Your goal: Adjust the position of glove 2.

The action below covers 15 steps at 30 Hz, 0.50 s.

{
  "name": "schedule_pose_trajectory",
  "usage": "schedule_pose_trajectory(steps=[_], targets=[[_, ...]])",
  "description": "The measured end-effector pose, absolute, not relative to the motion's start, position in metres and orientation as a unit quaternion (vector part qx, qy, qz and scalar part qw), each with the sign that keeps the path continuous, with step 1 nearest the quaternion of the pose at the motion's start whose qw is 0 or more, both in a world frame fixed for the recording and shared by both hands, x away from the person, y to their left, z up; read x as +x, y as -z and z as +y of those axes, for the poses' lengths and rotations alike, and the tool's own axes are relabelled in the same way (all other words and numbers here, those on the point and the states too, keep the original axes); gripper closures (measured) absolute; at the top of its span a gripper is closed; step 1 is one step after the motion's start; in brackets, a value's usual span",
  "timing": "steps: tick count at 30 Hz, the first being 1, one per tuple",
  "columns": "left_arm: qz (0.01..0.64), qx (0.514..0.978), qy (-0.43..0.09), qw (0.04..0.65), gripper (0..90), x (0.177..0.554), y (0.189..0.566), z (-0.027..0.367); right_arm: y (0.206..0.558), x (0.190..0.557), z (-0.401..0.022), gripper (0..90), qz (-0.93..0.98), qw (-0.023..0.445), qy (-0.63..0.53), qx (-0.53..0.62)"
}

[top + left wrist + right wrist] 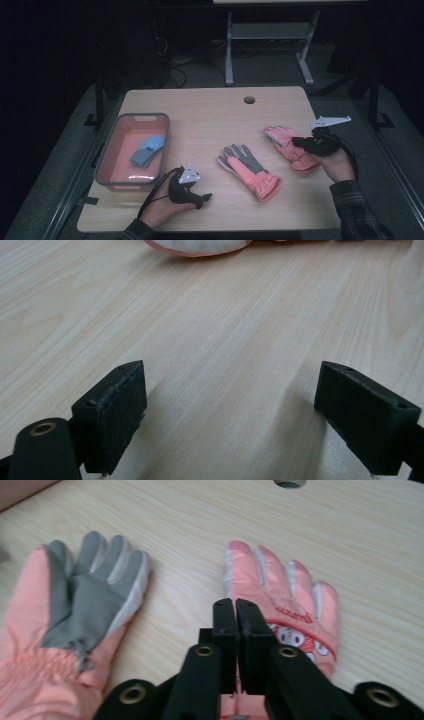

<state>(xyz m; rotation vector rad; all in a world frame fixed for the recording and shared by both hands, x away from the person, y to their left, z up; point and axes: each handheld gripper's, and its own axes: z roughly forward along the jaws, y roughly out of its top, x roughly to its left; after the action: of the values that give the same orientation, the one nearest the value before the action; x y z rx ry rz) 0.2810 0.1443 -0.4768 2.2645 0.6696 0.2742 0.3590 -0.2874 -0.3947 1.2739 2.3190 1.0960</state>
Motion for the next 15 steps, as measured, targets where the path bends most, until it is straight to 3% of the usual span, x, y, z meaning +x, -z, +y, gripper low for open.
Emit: schedule_pose_trajectory(steps=[6,15], targets=[[0.261,0.884,-0.107,0.373,12.8,0.281,0.477,0.144,0.411,0.37,-0.285,71.6,0.817,0.122,-0.352,0.441],[0.261,0.884,-0.107,0.373,12.8,0.281,0.477,0.144,0.426,0.374,-0.286,63.3,0.826,0.12,-0.326,0.443]])
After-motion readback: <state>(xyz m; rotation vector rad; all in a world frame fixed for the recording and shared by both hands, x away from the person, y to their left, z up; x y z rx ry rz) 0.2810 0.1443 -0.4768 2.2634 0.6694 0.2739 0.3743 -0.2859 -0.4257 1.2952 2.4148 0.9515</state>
